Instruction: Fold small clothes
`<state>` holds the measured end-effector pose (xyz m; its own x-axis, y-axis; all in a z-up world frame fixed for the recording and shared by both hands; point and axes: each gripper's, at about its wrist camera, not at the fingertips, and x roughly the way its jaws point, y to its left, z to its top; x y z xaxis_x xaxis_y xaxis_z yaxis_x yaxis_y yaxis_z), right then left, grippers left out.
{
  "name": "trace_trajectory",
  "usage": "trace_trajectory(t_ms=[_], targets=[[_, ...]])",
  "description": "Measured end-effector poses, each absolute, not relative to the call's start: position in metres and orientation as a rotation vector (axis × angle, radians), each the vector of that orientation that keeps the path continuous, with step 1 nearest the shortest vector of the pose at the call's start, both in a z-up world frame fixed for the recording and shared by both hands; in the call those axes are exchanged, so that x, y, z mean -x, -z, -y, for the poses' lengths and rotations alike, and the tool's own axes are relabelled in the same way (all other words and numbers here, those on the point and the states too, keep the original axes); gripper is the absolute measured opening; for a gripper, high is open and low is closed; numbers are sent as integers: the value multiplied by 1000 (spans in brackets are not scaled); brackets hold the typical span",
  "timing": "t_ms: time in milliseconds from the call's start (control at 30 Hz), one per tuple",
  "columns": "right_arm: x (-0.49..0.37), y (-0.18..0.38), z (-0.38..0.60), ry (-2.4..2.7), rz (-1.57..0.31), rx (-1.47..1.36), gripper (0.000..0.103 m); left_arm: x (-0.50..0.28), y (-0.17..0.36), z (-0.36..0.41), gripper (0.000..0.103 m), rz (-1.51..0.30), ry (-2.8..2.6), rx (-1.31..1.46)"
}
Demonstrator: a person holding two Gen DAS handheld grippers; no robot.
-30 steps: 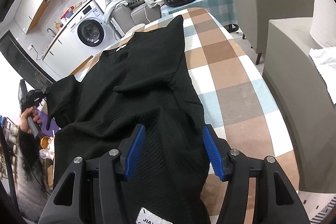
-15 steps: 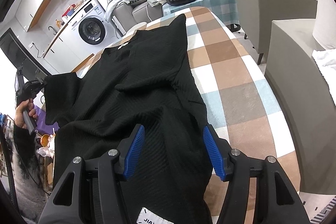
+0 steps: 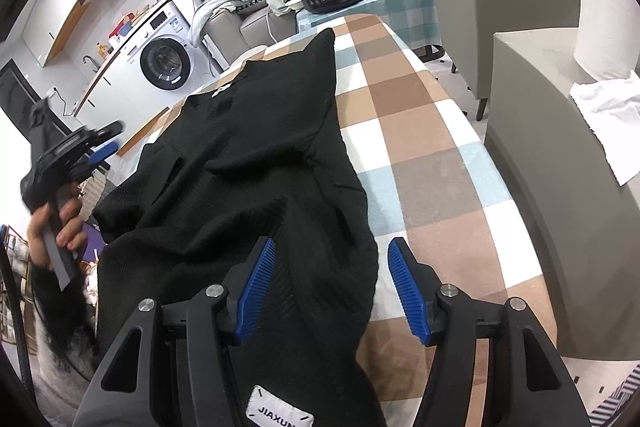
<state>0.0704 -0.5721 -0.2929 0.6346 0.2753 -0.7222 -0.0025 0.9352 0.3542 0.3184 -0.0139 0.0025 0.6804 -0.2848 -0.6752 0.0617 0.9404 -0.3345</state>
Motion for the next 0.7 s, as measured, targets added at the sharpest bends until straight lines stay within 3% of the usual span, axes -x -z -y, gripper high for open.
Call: trace_trajectory(t_ms=[167, 300, 467, 533, 600, 700], targets=[[-78, 299, 569, -180, -884, -341, 60, -280, 2, -50, 67, -770, 7, 303], [-81, 299, 557, -204, -891, -325, 60, -265, 27, -100, 67, -850, -115, 302], [-88, 287, 531, -282, -876, -292, 60, -238, 45, -106, 64, -892, -117, 257], [-92, 279, 517, -324, -855, -286, 60, -232, 56, -101, 54, -924, -121, 216], [-98, 270, 500, -375, -840, -275, 60, -234, 72, -97, 34, -972, -141, 191], [-109, 259, 474, -418, -832, -250, 60, -239, 98, -103, 31, -1009, -173, 210]])
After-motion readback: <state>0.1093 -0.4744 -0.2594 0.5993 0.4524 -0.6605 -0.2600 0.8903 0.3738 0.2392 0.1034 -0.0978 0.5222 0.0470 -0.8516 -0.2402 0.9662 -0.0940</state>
